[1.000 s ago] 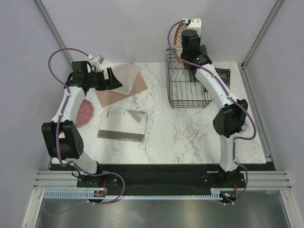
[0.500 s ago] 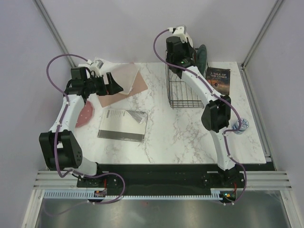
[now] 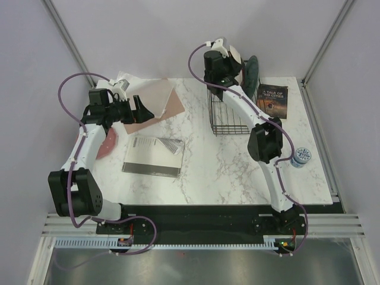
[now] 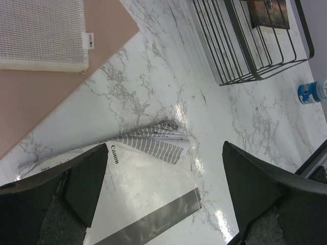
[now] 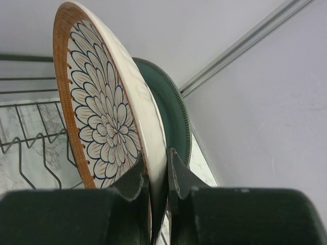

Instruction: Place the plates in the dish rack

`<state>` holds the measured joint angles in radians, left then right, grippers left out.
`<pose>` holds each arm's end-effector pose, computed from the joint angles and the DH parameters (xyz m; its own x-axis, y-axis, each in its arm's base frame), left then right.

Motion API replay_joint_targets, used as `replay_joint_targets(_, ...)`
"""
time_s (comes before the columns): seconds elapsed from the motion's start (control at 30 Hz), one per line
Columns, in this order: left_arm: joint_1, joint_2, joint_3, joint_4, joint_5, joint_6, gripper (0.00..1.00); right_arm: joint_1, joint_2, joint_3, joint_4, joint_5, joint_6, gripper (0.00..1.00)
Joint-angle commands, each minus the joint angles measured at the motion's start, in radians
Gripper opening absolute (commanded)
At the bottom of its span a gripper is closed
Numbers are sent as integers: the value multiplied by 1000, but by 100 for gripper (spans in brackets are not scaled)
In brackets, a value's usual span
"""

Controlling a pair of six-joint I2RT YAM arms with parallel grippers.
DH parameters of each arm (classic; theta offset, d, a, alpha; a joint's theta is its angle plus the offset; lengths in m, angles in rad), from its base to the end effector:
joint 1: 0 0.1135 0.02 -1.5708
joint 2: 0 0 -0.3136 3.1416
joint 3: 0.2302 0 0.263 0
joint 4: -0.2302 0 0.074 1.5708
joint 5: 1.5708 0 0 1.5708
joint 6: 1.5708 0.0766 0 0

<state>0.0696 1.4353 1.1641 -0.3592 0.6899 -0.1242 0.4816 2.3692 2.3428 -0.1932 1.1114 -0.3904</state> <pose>0.3505 -0.0244 0.3350 -0.6404 -0.1404 -0.7551 0.3829 0.7939 -0.4724 0.5702 0.2206 0.3621 -0.3954 -0.3971 -0.8282 0.4536 0.6997 -0.5520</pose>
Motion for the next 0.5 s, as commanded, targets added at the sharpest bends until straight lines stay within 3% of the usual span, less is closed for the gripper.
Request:
replay_joint_targets(0.0,-2,-45,-20,45,16,-17,100,0,4,75,170,108,-110,0)
replay_joint_targets(0.47,-2,-50,-50,72,19,-31,100,0,70,52,250,114,-203,0)
